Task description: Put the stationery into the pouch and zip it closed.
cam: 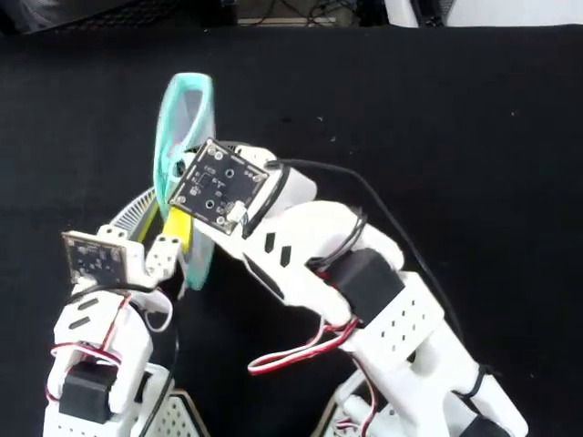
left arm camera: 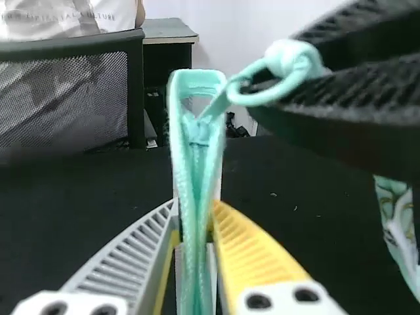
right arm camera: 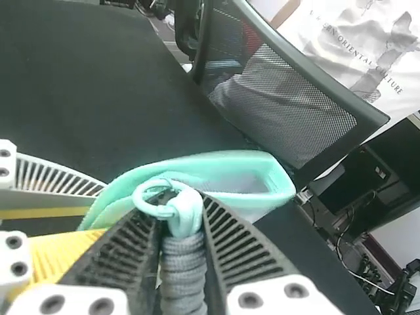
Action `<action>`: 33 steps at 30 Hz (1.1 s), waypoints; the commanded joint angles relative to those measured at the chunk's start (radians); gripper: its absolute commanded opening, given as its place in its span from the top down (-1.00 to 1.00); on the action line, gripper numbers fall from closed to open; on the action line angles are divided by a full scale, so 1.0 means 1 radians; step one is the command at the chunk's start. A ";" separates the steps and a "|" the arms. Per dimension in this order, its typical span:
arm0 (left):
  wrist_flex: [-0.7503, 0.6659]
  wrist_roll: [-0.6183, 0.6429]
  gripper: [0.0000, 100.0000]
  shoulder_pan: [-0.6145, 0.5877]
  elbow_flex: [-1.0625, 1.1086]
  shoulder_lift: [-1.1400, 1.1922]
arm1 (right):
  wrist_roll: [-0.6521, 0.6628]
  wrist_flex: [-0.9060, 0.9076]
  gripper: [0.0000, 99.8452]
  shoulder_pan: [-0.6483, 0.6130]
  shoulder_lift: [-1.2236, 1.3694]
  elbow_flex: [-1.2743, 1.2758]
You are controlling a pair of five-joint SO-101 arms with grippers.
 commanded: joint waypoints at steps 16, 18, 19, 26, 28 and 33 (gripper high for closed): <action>-0.018 0.046 0.78 -0.010 -0.051 -0.006 | -0.008 -0.003 0.98 -0.008 -0.031 -0.022; -0.020 0.052 0.78 -0.010 -0.050 -0.006 | -0.008 -0.003 0.98 -0.008 -0.031 -0.022; -0.021 0.052 0.78 -0.010 -0.050 -0.006 | -0.008 -0.003 0.98 -0.008 -0.031 -0.022; -0.028 0.054 0.78 -0.008 -0.071 -0.005 | -0.008 0.000 0.98 -0.008 -0.031 -0.022; -0.041 0.052 0.78 -0.008 -0.058 0.000 | -0.008 0.000 0.98 -0.008 -0.031 -0.022; -0.095 0.051 0.81 -0.008 -0.038 0.100 | -0.008 0.000 0.98 -0.008 -0.031 -0.021</action>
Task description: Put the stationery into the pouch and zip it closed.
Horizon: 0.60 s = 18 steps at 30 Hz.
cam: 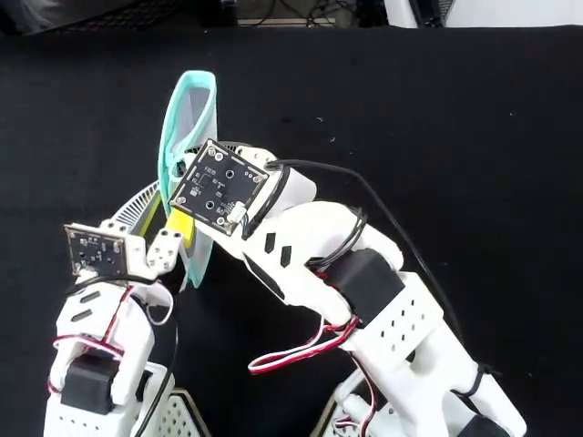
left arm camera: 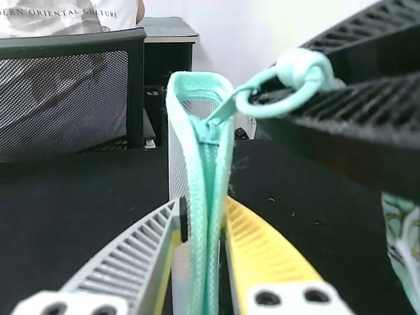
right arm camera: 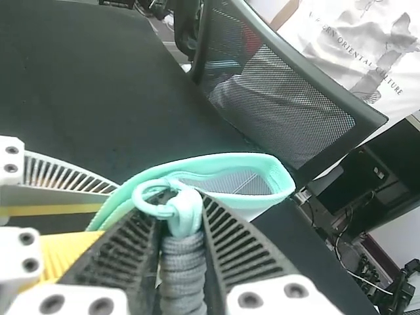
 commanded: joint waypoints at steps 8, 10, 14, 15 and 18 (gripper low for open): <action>0.043 -0.049 0.94 -0.013 -0.134 0.189 | -0.015 -0.006 0.98 0.025 -0.031 -0.028; 0.075 -0.049 0.94 -0.010 -0.142 0.175 | -0.017 -0.034 0.98 0.060 -0.031 -0.024; 0.124 -0.051 0.94 -0.008 -0.139 0.117 | -0.060 -0.069 0.98 0.112 -0.031 -0.016; 0.137 -0.051 0.94 -0.007 -0.139 0.097 | -0.064 -0.069 0.98 0.115 -0.031 -0.016; 0.164 -0.052 0.94 0.005 -0.134 0.044 | -0.068 -0.089 0.98 0.118 -0.031 -0.007</action>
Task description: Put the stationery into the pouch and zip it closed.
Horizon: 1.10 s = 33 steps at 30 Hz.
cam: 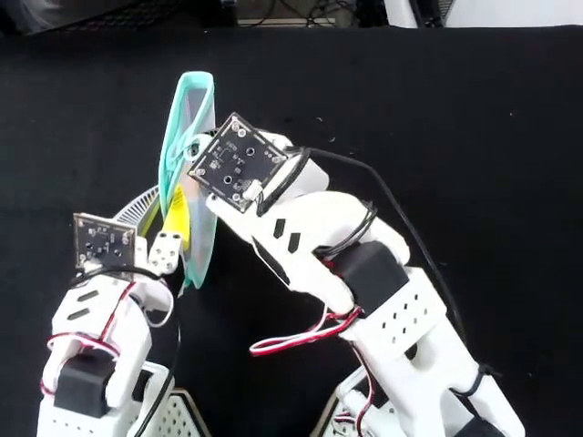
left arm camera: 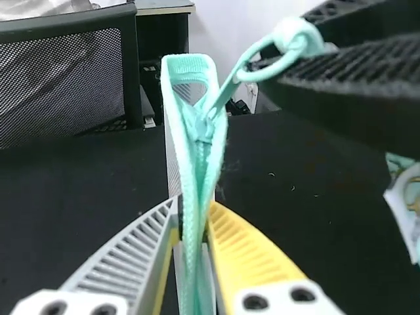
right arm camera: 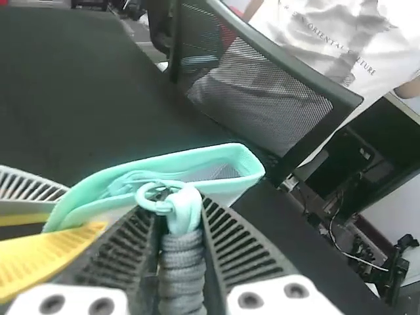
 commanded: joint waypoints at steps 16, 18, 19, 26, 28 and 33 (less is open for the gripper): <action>0.069 -0.015 0.94 0.073 -0.028 -0.075 | -0.023 -0.245 0.98 0.216 0.185 0.025; 0.069 -0.015 0.94 0.074 -0.028 -0.075 | -0.023 -0.245 0.98 0.236 0.213 0.012; 0.069 -0.015 0.94 0.074 -0.028 -0.075 | -0.023 -0.245 0.98 0.245 0.222 0.007; 0.069 -0.015 0.94 0.074 -0.028 -0.075 | -0.081 -0.249 0.98 0.299 0.243 -0.021; 0.069 -0.015 0.94 0.074 -0.028 -0.075 | -0.109 -0.282 0.98 0.315 0.243 -0.013; 0.071 -0.015 0.94 0.076 -0.028 -0.078 | -0.241 -0.379 0.98 0.402 0.275 -0.002</action>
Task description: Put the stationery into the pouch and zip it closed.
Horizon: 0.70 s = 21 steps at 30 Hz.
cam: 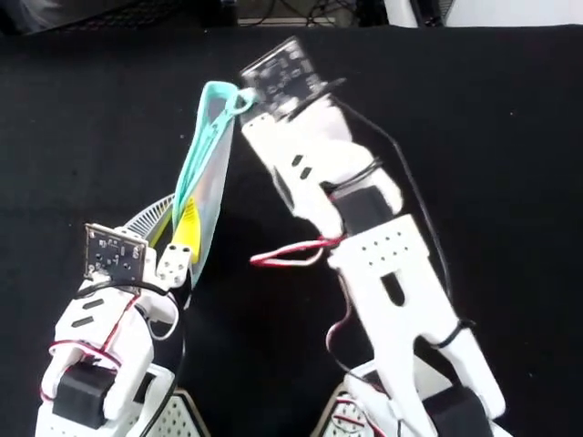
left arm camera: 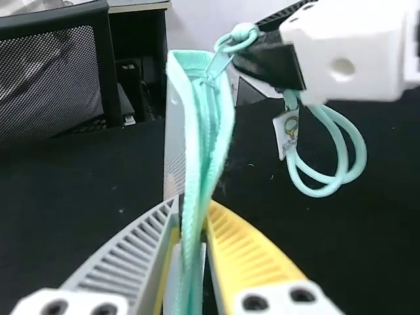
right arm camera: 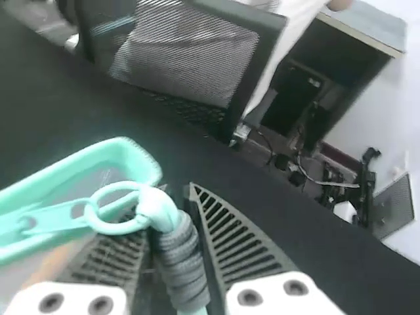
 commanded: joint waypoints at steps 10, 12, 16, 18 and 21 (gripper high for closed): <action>0.014 -0.005 0.94 0.007 -0.028 -0.008 | -0.180 -0.161 0.98 0.216 0.220 -0.111; 0.014 -0.005 0.94 0.007 -0.028 -0.008 | -0.229 -0.161 0.98 0.245 0.249 -0.131; 0.014 -0.005 0.94 0.007 -0.028 -0.006 | -0.281 -0.155 0.98 0.275 0.283 -0.157; 0.014 -0.005 0.94 0.007 -0.028 -0.006 | -0.281 -0.155 0.98 0.275 0.289 -0.160; 0.014 -0.005 0.94 0.007 -0.028 -0.006 | -0.281 -0.157 0.98 0.275 0.292 -0.160</action>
